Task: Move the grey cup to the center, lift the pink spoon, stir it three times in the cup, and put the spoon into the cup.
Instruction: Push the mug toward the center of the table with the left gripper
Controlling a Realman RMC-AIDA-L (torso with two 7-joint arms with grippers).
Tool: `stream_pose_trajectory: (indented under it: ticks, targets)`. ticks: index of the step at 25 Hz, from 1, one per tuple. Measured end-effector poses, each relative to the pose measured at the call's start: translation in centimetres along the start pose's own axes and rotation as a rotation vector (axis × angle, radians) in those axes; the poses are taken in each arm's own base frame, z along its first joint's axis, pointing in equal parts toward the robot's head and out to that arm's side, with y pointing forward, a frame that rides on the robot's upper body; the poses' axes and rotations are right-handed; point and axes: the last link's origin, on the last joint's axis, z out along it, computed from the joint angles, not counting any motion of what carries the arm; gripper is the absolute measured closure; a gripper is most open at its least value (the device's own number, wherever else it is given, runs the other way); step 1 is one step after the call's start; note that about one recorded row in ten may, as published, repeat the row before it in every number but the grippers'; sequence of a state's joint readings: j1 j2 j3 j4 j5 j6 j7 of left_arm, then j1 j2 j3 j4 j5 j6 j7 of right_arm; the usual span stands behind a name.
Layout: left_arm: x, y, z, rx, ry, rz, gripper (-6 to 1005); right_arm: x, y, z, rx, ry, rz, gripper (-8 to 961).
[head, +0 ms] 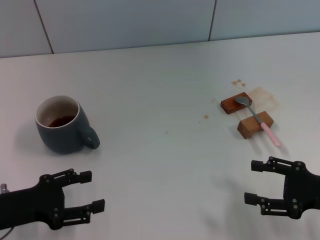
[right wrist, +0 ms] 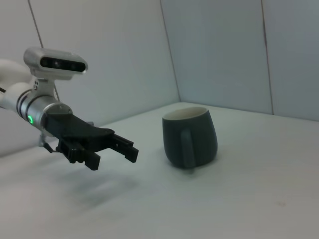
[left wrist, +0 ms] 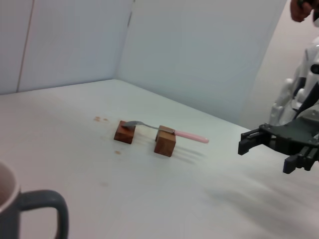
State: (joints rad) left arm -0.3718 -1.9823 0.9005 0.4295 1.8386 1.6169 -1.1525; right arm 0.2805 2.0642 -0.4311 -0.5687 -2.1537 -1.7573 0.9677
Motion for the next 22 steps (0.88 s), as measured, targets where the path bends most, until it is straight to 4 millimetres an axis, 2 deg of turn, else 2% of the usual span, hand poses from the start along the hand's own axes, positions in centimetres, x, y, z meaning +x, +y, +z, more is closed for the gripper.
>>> stream_pose_trajectory:
  ticks: [5, 22]
  targets:
    - [-0.44, 0.48, 0.59, -0.002, 0.009, 0.008, 178, -0.04, -0.33, -0.22, 0.001, 0.02, -0.029, 144]
    - [-0.54, 0.41, 0.41, 0.024, 0.025, 0.03, 250, 0.1, -0.43, 0.21, 0.016, 0.018, -0.044, 146]
